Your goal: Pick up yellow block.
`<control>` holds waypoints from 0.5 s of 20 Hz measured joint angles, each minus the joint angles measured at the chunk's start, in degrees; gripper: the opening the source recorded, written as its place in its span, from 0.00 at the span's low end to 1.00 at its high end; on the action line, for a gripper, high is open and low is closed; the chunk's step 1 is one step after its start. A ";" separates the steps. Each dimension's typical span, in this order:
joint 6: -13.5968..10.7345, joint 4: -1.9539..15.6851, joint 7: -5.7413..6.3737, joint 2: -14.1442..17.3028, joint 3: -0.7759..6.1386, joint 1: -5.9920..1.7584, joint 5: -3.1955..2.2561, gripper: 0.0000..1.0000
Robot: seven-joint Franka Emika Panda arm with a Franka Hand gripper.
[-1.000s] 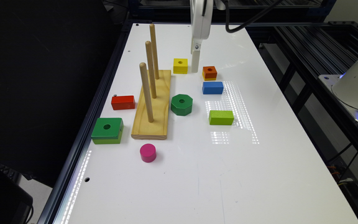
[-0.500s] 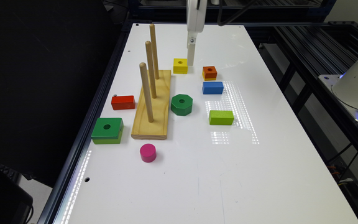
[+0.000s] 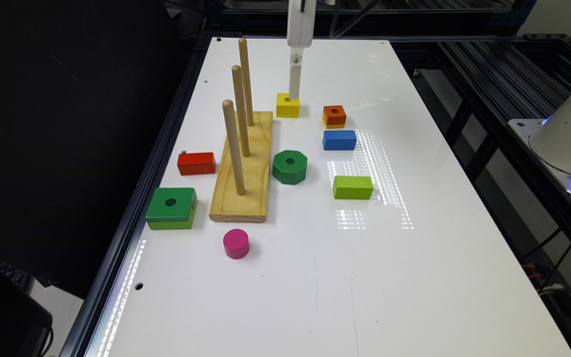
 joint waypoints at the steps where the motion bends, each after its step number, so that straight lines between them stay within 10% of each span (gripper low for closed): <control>1: -0.01 0.25 -0.90 0.12 -0.19 -0.76 -0.05 1.00; 5: -0.20 1.89 -4.16 1.41 -0.66 -3.47 -0.09 1.00; 10: -0.51 2.72 -4.31 2.14 -0.57 -3.70 -0.10 1.00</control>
